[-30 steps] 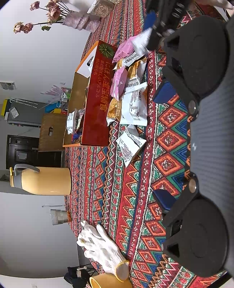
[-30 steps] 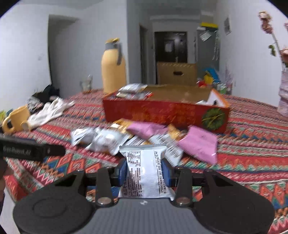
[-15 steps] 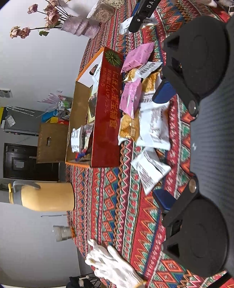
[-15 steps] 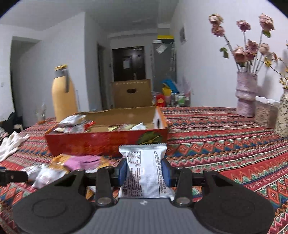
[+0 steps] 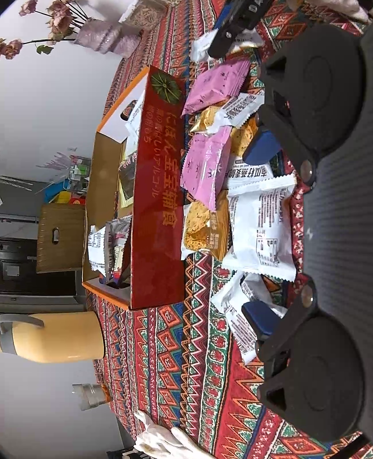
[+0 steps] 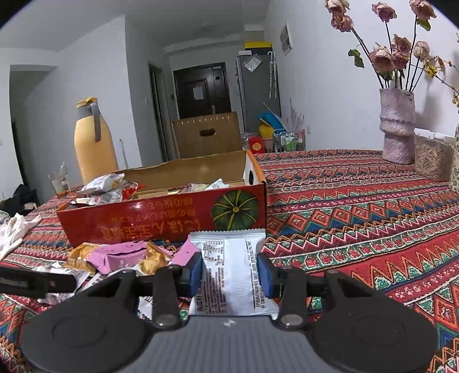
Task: Organize snacks
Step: 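Grasp a white printed packet from the pile with the left gripper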
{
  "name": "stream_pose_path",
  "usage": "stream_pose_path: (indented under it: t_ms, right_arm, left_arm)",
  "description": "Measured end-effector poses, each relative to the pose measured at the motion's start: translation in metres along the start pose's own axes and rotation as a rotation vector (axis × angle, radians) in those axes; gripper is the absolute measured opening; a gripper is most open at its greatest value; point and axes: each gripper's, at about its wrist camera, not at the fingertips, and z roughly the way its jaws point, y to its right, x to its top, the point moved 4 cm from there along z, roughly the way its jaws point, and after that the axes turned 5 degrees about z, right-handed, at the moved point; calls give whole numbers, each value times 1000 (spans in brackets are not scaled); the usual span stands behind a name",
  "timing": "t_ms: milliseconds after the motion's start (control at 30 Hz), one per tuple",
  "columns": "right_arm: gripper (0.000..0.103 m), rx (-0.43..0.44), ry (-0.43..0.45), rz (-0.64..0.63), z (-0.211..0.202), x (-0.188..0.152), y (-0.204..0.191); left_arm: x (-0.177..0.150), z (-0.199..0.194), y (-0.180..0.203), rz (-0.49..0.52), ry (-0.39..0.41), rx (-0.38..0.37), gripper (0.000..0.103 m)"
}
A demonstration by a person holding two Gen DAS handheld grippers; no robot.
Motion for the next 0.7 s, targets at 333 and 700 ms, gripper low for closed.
stream_pose_path:
  t_ms: [333, 700]
  right_arm:
    - [40, 23, 10, 15, -3, 0, 1]
    - [40, 25, 11, 18, -3, 0, 1]
  left_arm:
    - [-1, 7, -1, 11, -15, 43, 103]
    - [-2, 4, 8, 79, -16, 46, 78]
